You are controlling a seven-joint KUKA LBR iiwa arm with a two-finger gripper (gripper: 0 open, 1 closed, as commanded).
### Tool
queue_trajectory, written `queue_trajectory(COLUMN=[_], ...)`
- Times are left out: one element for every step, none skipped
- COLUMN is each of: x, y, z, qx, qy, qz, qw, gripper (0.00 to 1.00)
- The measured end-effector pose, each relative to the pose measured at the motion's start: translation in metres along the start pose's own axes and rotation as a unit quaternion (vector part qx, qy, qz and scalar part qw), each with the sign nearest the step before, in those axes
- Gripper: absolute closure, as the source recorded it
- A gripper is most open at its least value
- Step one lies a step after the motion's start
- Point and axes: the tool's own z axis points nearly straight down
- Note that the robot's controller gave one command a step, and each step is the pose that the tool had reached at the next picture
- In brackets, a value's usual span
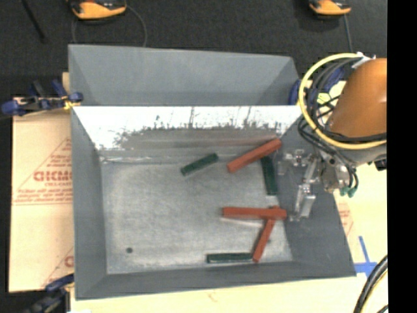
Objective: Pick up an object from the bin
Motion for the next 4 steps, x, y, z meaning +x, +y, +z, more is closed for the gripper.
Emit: queue_trajectory(x=[0.025, -0.064, -0.063, -0.067], y=[0.019, 0.016, 0.016, -0.001], z=[0.144, 0.169, 0.169, 0.008], qx=[0.000, 0.000, -0.001, 0.002], qy=[0.0039, -0.0004, 0.0005, -0.0039], qz=[-0.076, -0.282, -0.280, -0.257], qw=[0.9971, 0.9594, 0.9600, 0.9663], gripper=[0.00, 0.00, 1.00, 1.00])
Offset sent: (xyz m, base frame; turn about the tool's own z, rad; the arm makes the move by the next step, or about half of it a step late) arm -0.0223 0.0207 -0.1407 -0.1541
